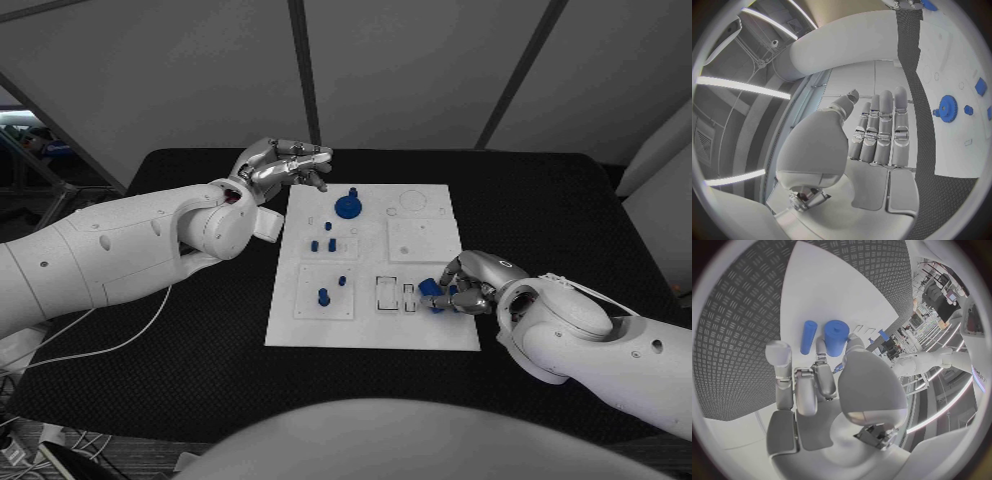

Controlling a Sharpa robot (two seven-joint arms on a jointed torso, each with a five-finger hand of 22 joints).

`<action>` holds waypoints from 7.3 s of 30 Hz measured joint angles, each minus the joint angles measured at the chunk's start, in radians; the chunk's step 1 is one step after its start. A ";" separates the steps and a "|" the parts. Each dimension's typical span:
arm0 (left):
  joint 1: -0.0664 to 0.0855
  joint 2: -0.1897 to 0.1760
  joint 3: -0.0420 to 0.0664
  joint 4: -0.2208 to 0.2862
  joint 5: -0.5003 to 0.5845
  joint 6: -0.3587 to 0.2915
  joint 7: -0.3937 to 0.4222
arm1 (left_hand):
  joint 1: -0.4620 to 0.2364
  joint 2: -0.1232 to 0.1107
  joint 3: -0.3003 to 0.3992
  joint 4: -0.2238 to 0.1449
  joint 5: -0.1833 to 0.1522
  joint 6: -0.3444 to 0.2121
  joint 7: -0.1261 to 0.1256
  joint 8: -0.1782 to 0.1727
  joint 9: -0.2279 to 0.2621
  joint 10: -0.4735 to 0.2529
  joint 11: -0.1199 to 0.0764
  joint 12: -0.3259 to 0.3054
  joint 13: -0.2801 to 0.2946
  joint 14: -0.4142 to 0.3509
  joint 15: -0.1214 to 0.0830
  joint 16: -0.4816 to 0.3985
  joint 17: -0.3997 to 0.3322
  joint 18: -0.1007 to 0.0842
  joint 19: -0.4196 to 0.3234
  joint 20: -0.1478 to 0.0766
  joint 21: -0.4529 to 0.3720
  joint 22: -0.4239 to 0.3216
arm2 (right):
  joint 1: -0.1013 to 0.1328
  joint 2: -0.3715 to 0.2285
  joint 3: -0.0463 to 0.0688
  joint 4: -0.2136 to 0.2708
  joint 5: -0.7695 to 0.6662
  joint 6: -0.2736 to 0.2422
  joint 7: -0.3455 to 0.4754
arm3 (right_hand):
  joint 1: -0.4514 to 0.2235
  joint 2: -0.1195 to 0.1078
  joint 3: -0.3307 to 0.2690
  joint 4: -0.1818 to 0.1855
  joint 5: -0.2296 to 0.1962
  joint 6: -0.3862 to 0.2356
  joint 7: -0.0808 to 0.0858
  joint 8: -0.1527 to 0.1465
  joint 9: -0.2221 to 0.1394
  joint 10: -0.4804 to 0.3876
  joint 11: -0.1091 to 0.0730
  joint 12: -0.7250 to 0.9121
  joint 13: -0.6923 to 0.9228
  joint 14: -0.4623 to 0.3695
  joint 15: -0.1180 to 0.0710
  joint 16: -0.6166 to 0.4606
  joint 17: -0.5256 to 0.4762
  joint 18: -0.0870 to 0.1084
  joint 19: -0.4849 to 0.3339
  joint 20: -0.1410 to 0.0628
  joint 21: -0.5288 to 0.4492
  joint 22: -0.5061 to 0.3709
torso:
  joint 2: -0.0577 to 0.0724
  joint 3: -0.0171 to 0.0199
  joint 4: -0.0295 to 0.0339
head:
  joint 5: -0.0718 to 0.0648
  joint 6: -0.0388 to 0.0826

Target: Assemble the parts on the task board

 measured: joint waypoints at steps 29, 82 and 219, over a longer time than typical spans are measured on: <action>-0.001 0.001 0.000 -0.003 0.001 0.001 0.000 | -0.004 0.004 0.000 0.000 0.000 0.000 0.000 0.000 0.000 0.000 0.000 0.000 0.000 0.000 0.000 -0.004 0.000 0.000 0.000 0.000 -0.004 -0.001 | -0.007 -0.038 -0.002 0.103 0.052 -0.106 0.004 | 0.054 0.041 0.024 -0.020 0.059 -0.005 -0.003 0.022 0.016 0.029 -0.021 0.022 0.000 0.000 -0.014 0.010 0.000 0.000 0.013 -0.013 0.026 0.038 | 0.000 -0.0012 0.0005 | -0.007 0.000; 0.000 0.003 0.000 -0.002 0.001 0.002 0.000 | -0.004 0.004 0.000 0.000 0.000 0.000 0.000 0.000 0.000 -0.007 0.000 0.000 0.000 0.000 0.000 -0.004 0.000 0.000 0.000 0.000 -0.004 -0.004 | 0.003 0.119 0.000 0.005 0.083 -0.052 -0.041 | -0.248 0.029 -0.077 0.009 -0.335 0.077 -0.049 0.089 0.147 0.064 -0.050 0.032 -0.001 0.002 -0.038 0.018 0.000 -0.016 0.027 -0.034 0.050 0.069 | 0.000 0.0000 -0.0007 | 0.010 0.000; -0.002 0.000 0.000 -0.008 0.002 0.012 -0.001 | -0.008 0.008 -0.003 0.003 0.000 0.000 0.000 0.000 0.000 -0.007 0.000 0.000 0.001 -0.004 0.004 -0.004 0.000 0.000 0.000 0.000 -0.012 -0.008 | -0.010 -0.083 0.002 -0.008 0.034 -0.066 0.039 | 0.036 0.039 0.059 -0.083 -0.214 0.131 -0.016 -0.151 -0.049 0.006 -0.009 -0.122 -0.023 0.002 -0.009 -0.011 0.000 -0.015 -0.008 -0.009 -0.001 0.020 | -0.005 0.0005 -0.0090 | -0.040 0.000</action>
